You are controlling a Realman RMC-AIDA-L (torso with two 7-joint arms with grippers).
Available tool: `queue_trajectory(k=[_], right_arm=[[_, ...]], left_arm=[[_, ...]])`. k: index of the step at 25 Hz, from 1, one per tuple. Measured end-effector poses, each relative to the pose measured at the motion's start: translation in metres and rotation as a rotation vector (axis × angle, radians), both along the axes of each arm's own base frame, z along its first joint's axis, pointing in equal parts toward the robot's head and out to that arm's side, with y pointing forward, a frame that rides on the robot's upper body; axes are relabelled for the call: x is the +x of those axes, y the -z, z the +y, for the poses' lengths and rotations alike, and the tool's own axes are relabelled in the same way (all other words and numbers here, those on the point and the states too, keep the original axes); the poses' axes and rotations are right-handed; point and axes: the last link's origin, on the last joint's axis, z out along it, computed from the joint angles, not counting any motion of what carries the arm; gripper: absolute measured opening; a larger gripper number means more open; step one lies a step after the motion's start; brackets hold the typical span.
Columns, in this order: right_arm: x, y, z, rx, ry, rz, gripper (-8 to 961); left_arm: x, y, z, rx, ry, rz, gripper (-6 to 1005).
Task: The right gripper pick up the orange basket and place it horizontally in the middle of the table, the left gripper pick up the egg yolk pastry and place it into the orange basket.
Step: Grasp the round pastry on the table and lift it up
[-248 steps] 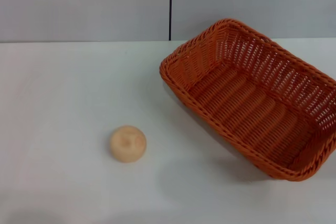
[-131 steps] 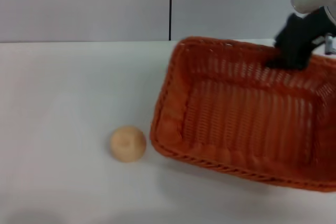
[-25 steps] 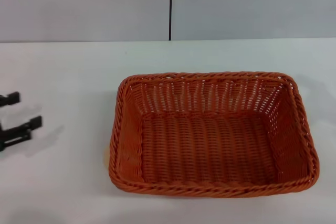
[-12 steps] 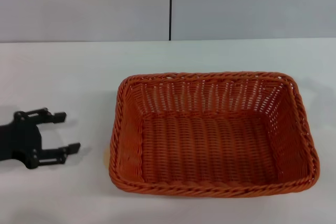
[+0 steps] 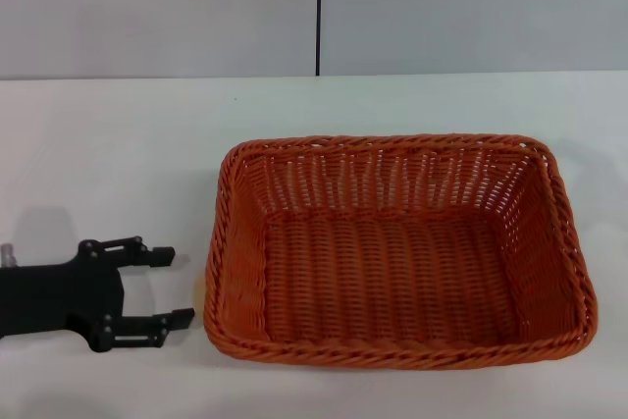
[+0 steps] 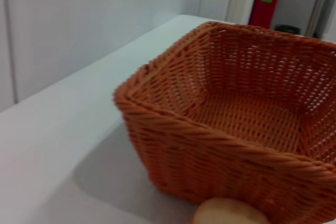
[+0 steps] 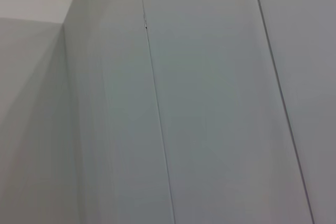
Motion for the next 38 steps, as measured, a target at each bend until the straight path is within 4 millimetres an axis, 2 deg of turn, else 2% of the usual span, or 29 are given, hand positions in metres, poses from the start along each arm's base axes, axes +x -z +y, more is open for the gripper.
queue_trajectory(k=[15, 27, 38], right_arm=[[0.005, 0.005, 0.001, -0.007, 0.013, 0.010, 595], [0.004, 0.009, 0.003, -0.020, 0.007, 0.009, 594], [0.008, 0.010, 0.003, -0.024, 0.026, 0.020, 595]], left_arm=[[0.007, 0.028, 0.003, -0.018, 0.005, -0.063, 779], [0.006, 0.037, 0.002, -0.021, -0.015, -0.068, 778], [0.005, 0.035, 0.004, -0.011, -0.013, -0.063, 370]])
